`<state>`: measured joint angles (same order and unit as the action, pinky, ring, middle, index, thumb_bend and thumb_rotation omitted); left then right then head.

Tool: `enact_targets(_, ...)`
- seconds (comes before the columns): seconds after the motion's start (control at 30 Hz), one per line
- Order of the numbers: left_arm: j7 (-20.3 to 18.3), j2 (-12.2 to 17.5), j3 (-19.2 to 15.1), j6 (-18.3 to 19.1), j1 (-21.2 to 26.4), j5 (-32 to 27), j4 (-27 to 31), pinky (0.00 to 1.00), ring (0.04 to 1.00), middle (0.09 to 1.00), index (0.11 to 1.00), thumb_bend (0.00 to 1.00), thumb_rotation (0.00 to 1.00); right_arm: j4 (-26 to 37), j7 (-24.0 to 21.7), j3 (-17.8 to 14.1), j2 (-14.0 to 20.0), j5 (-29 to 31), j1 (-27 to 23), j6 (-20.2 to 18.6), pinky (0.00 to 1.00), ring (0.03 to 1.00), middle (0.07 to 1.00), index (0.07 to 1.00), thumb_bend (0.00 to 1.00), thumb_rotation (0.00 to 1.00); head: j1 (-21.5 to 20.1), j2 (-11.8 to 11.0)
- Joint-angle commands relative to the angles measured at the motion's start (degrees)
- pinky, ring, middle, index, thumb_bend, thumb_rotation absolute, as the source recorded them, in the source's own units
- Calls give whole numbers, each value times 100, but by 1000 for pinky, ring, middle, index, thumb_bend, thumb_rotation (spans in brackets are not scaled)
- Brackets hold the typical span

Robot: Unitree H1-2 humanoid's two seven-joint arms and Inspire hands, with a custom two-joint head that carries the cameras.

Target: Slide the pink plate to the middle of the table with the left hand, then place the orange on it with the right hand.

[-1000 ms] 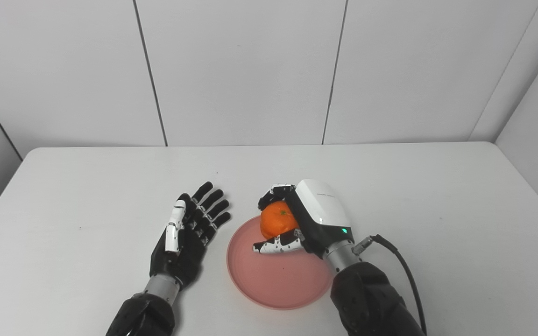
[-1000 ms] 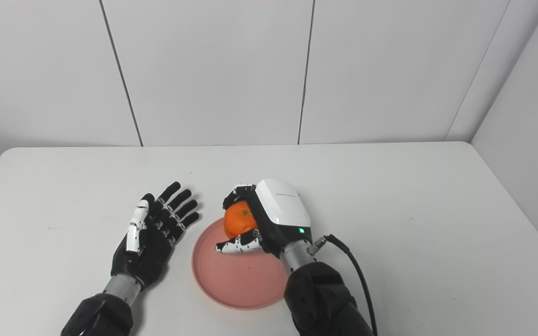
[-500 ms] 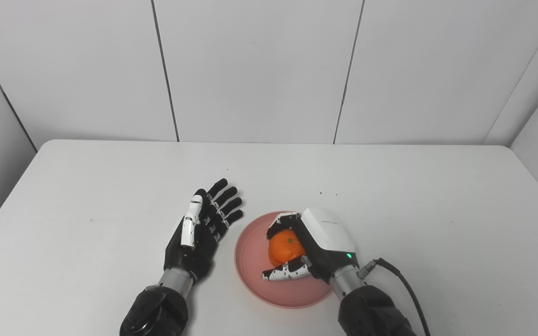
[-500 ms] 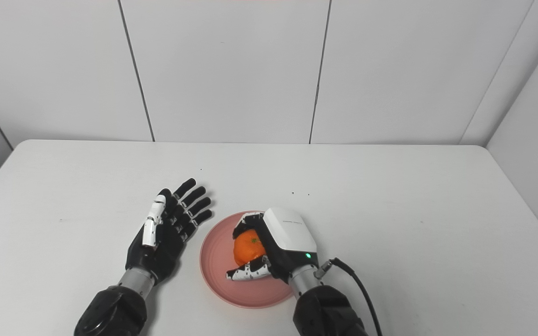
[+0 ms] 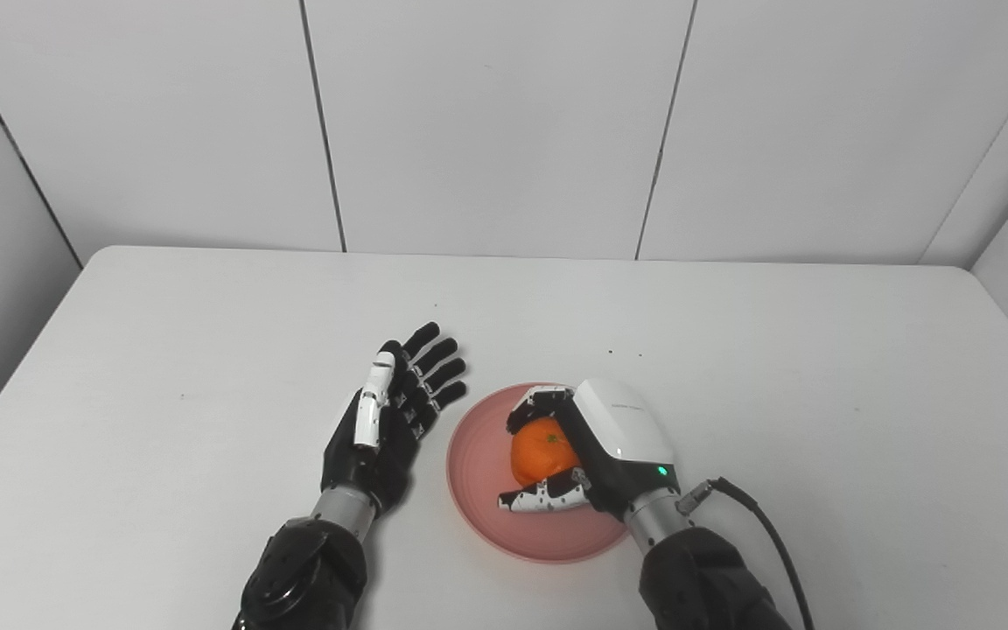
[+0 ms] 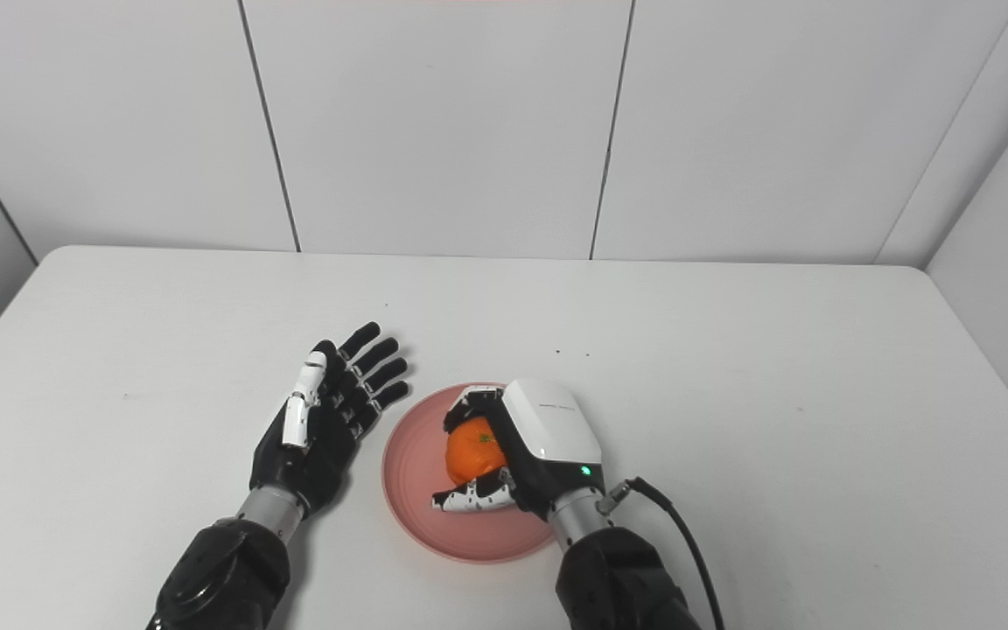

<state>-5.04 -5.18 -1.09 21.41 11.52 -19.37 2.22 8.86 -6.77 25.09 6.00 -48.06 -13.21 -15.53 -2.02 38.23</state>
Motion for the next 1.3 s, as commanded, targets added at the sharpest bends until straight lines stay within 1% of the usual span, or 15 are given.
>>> enact_targets(0.0,57,-57,28,54,-77,72,-98,849,853,860,848,358,1000,134,-15,3,22,-22,-24,135,263,368,436,531,525,2,4,-5)
enact_targets(0.07,43,-45,38,29,-80,84,-111,848,852,859,848,357,1000,242,-100,7,26,-30,-2,75,305,416,451,530,525,3,3,-14)
enact_targets(0.1,39,-41,41,18,-82,85,-117,848,853,861,849,359,1000,298,-146,10,33,-38,9,54,350,468,508,514,525,54,3,-14)
enact_targets(0.13,46,-41,44,20,-83,87,-114,848,854,862,850,360,1000,352,-191,11,43,-51,21,37,387,511,581,572,701,115,3,-14)
enact_targets(0.17,48,-42,45,19,-85,85,-113,848,854,862,850,360,1000,406,-238,7,49,-64,35,27,392,517,590,586,738,121,-9,-27)
enact_targets(0.2,60,-48,38,26,-86,79,-112,848,854,862,850,361,1000,459,-283,-3,55,-59,51,21,417,543,620,621,818,141,-9,-27)
enact_targets(0.3,60,-59,22,26,-89,52,-121,848,850,858,846,359,1000,629,-465,-61,58,22,103,-18,506,626,698,701,929,208,-24,-35)
enact_targets(0.4,79,-80,-5,52,-86,26,-127,848,847,854,843,356,1000,733,-556,-101,81,38,129,23,586,692,754,754,983,283,-27,-39)
enact_targets(0.5,76,-84,-11,57,-90,25,-121,845,846,852,841,355,1000,885,-616,-154,81,35,140,39,618,721,780,780,999,328,-42,-55)
enact_targets(0.7,66,-72,-8,16,-85,57,-162,847,852,856,842,354,1000,1167,-528,-300,-49,-9,177,12,663,751,800,806,1000,446,-60,-99)
enact_targets(0.8,83,-74,-10,5,-87,69,-176,847,853,856,843,355,1000,1326,-469,-409,-125,31,171,34,677,755,801,807,1000,469,-86,-121)
enact_targets(0.87,68,-66,-14,14,-92,49,-171,852,856,857,846,353,1000,1376,-363,-514,-178,122,171,102,676,752,795,798,1000,463,-93,-130)
enact_targets(1.1,34,-63,-25,61,-113,-30,-144,855,864,866,854,355,1000,1575,160,-904,-299,419,176,364,684,755,787,793,1000,531,-109,-152)
enact_targets(1.2,15,-79,-33,28,-122,-59,-150,852,862,861,847,355,1000,1677,326,-1149,-344,729,176,361,670,753,785,793,999,541,-117,-151)
enact_targets(1.27,26,-81,-24,21,-125,-32,-150,847,852,855,842,357,1000,1727,338,-1293,-334,870,189,288,663,753,785,801,987,576,-116,-157)
